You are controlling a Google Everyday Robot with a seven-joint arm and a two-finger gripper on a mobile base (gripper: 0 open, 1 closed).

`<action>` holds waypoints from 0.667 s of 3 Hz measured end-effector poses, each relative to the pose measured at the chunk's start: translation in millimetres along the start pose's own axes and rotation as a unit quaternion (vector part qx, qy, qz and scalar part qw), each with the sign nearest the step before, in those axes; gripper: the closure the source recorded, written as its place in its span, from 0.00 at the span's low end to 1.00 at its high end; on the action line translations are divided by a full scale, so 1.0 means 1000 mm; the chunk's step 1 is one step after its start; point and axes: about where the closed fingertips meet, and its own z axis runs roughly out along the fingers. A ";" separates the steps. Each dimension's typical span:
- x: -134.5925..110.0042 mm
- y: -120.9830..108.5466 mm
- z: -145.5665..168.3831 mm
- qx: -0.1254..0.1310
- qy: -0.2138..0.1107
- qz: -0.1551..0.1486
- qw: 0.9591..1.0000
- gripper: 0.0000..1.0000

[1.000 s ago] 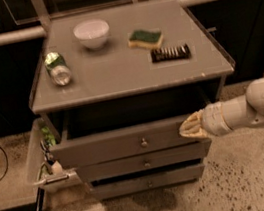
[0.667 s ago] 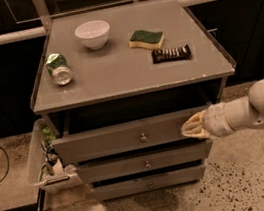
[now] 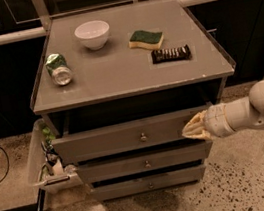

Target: Close top drawer

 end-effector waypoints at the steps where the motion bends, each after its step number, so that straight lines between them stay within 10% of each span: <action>1: 0.000 0.000 0.000 0.000 0.000 0.000 1.000 0.12; 2: 0.000 0.000 0.000 0.000 0.000 0.000 1.000 0.00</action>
Offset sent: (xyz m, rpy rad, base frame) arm 0.0000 0.0000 0.0000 0.0000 0.0000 0.0001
